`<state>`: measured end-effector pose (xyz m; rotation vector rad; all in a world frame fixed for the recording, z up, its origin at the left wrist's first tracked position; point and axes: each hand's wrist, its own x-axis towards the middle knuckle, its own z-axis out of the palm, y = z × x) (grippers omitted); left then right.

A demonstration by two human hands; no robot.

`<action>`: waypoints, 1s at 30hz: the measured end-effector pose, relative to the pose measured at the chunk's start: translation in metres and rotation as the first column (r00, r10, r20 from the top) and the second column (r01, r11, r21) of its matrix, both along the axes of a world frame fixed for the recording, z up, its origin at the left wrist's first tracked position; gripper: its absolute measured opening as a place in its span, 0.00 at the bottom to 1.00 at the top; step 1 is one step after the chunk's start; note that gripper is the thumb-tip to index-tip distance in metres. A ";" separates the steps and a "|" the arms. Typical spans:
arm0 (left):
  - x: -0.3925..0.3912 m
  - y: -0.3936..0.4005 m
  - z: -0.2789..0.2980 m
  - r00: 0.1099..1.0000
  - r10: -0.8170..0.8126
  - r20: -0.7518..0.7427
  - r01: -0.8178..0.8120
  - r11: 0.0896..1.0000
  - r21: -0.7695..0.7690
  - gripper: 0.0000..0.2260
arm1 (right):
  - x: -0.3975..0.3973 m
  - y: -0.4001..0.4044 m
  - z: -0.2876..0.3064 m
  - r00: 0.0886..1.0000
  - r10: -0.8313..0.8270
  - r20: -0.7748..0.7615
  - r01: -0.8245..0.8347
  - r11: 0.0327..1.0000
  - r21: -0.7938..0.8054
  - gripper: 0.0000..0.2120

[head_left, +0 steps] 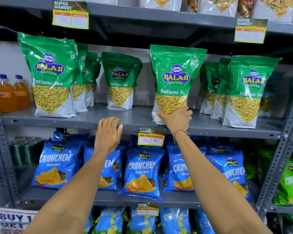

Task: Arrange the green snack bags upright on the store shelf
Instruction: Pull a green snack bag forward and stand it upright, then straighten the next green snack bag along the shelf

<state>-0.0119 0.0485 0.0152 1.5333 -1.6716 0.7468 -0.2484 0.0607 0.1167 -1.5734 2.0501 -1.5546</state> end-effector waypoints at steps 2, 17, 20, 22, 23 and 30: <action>0.000 0.001 0.000 1.000 -0.002 0.002 0.002 1.000 0.006 0.19 | 0.000 -0.002 0.001 1.000 0.001 -0.003 -0.001 1.000 0.006 0.49; 0.012 0.002 0.005 0.997 -0.082 0.014 0.081 0.997 0.014 0.20 | -0.002 -0.008 -0.003 0.997 -0.003 -0.078 0.004 1.000 0.014 0.52; 0.031 0.004 0.005 0.997 -0.071 -0.029 0.072 0.997 0.017 0.20 | 0.011 0.001 -0.005 0.980 -0.135 -0.144 0.080 0.940 -0.333 0.29; 0.051 0.005 0.002 0.999 -0.021 -0.029 0.022 0.999 0.041 0.21 | 0.031 0.008 -0.002 0.971 -0.074 -0.229 -0.063 0.841 -0.537 0.12; 0.064 0.005 0.000 1.000 0.000 -0.020 0.001 0.999 0.050 0.22 | 0.045 0.007 0.001 0.956 0.004 -0.293 -0.174 0.813 -0.556 0.08; 0.127 0.020 -0.001 0.999 0.022 -0.030 -0.020 0.998 0.054 0.25 | 0.137 -0.048 0.012 0.791 0.345 -0.506 -0.463 0.877 -0.126 0.11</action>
